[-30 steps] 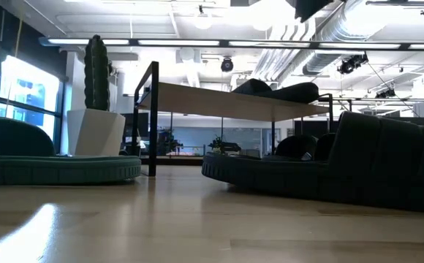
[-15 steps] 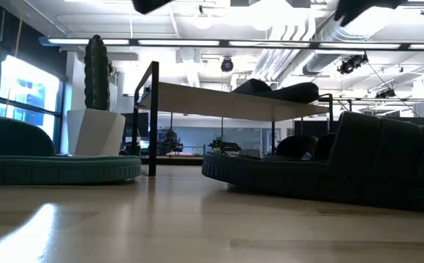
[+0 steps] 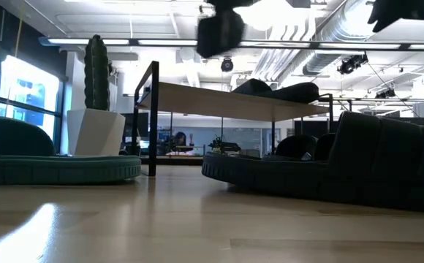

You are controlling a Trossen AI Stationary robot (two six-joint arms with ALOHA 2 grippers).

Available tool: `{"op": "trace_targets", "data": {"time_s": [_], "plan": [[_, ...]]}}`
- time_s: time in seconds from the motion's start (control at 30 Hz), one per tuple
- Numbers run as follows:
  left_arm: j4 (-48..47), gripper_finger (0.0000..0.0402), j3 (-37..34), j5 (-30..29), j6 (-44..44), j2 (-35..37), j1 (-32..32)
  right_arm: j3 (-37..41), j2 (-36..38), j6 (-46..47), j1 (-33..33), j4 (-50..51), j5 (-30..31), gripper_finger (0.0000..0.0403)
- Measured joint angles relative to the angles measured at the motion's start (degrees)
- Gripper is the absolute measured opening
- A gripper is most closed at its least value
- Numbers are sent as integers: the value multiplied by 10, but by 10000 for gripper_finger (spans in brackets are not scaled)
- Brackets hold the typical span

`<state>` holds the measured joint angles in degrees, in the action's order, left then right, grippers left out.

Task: Pick and place slides into the shelf
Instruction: Put the black slipper on the shelf

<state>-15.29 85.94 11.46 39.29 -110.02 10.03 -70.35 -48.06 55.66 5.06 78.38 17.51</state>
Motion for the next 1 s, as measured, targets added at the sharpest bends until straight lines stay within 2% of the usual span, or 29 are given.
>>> {"op": "trace_targets", "data": {"time_s": [0.2,0.4,0.57,0.77,0.83,0.9,1.0], "plan": [[50,3,9,23,37,-51,2,24,15,5,13,2,0,101],[67,15,9,-1,40,-64,1,24,15,10,21,2,2,101],[61,81,7,-60,31,-67,1,24,16,9,21,2,3,101],[61,169,8,-50,32,-85,1,24,15,-2,21,2,14,101],[50,186,4,-39,37,-91,1,24,15,-2,21,2,16,101],[81,197,8,-35,50,-103,1,24,16,-3,21,2,20,101],[98,201,6,-24,61,-112,1,24,15,-4,21,2,20,101]]}}
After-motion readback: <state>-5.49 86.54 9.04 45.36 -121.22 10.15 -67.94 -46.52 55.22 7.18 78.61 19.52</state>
